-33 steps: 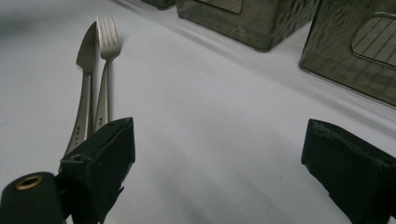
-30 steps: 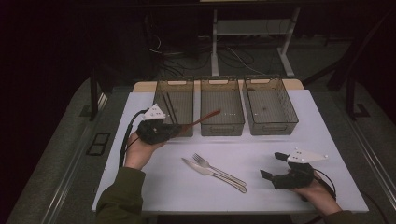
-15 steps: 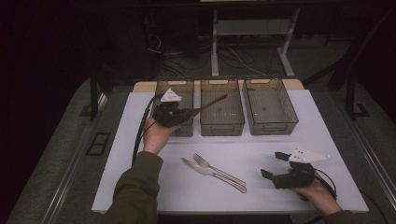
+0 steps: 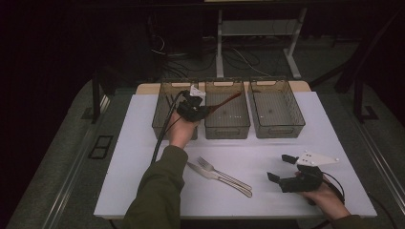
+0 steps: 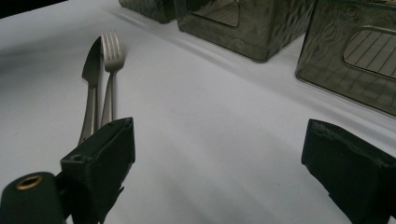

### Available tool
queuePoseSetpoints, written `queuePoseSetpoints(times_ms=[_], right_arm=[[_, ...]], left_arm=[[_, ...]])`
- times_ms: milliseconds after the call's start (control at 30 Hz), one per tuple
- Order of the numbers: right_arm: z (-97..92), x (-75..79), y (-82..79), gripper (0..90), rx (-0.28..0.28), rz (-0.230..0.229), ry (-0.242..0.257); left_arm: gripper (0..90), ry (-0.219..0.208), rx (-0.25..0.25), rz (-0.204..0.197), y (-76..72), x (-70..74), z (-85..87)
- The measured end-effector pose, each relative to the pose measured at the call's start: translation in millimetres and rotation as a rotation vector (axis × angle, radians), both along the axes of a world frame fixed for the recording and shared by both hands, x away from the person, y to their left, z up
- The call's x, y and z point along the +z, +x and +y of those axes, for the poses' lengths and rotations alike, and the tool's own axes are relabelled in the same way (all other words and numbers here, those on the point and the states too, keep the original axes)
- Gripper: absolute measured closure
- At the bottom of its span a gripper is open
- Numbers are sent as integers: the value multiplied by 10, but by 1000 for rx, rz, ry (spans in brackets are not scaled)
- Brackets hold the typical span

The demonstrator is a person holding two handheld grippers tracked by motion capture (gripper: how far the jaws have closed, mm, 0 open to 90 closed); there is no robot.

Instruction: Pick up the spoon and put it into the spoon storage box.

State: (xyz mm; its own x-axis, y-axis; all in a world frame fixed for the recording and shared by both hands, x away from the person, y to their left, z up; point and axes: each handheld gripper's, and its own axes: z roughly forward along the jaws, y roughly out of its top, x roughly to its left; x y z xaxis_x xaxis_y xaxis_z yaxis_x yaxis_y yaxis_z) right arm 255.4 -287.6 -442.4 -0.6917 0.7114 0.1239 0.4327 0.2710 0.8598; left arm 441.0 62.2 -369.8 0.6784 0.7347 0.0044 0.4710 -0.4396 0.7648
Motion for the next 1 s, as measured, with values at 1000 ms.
queuePoseSetpoints(times_ms=[1000], right_arm=[[-30, 19, 10, 91, -4, 10, 4]], left_arm=[[536, -53, -52, 11, 21, -30, -162]])
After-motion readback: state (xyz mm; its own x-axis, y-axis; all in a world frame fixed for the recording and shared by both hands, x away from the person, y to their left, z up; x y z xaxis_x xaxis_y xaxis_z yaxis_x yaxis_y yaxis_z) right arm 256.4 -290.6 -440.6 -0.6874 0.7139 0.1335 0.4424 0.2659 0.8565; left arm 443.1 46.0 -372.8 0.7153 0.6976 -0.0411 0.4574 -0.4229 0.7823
